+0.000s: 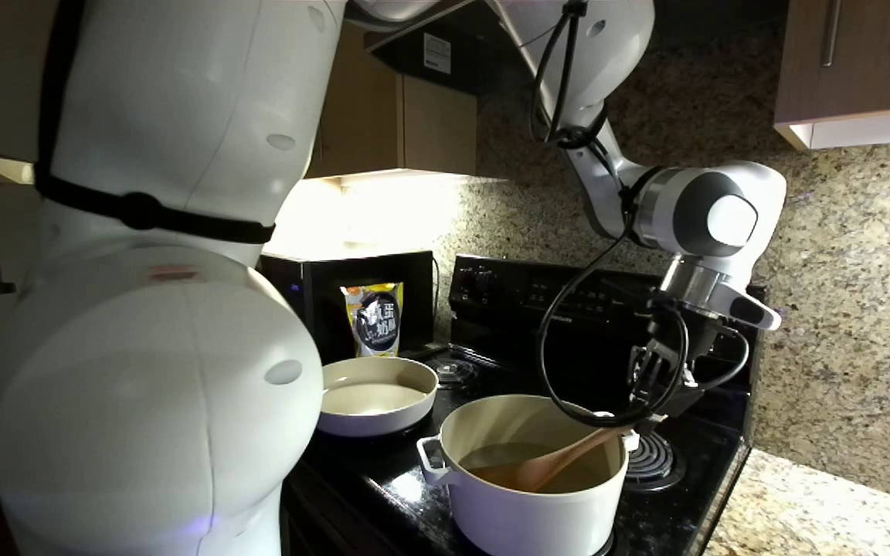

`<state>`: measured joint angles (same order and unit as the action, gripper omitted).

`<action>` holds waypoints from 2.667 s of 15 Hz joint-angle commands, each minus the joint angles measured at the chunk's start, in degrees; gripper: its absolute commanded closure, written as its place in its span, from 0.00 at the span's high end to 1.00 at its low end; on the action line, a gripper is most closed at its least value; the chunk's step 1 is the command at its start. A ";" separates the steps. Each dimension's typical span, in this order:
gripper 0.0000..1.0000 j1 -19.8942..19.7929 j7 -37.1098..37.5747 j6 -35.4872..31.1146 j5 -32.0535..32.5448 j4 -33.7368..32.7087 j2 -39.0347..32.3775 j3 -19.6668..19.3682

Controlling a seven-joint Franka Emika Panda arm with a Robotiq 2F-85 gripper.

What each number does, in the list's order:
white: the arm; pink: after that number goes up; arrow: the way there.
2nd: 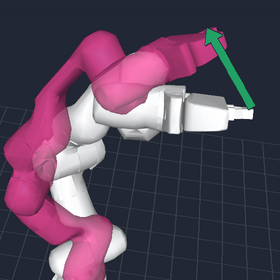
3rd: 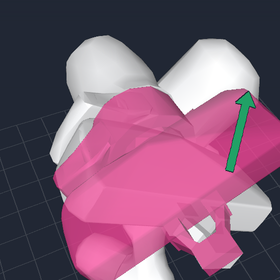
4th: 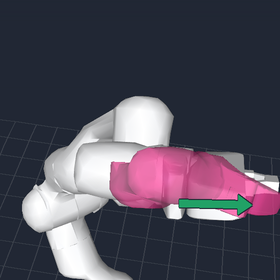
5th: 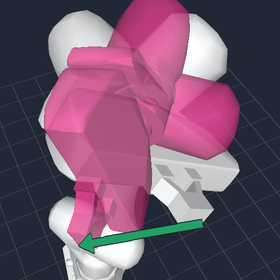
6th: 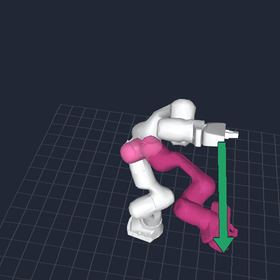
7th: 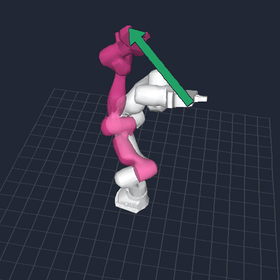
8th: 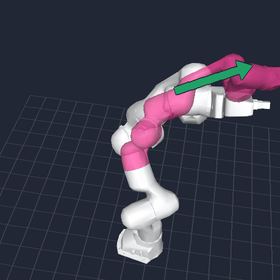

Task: Stir the contents in the white pot

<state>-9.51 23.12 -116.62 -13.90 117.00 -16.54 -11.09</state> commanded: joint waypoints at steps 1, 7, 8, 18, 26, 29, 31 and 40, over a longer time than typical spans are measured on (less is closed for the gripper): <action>0.08 -0.21 0.52 0.22 -0.81 -0.45 0.15 -0.10; 0.07 0.86 1.56 -6.69 1.67 5.80 5.81 -0.78; 0.07 1.10 1.79 -8.53 2.51 7.15 7.02 -0.82; 0.07 1.76 13.84 -26.89 19.59 19.09 17.55 -0.05; 0.07 2.08 14.69 -23.60 23.59 20.09 17.87 2.49; 0.07 2.63 13.46 -22.92 22.33 20.58 17.76 3.62; 0.07 2.88 13.26 -22.54 21.83 20.61 17.73 4.05; 0.07 3.05 13.22 -23.50 19.43 19.82 16.67 4.47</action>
<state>-6.41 37.86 -139.45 7.82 136.54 0.21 -6.71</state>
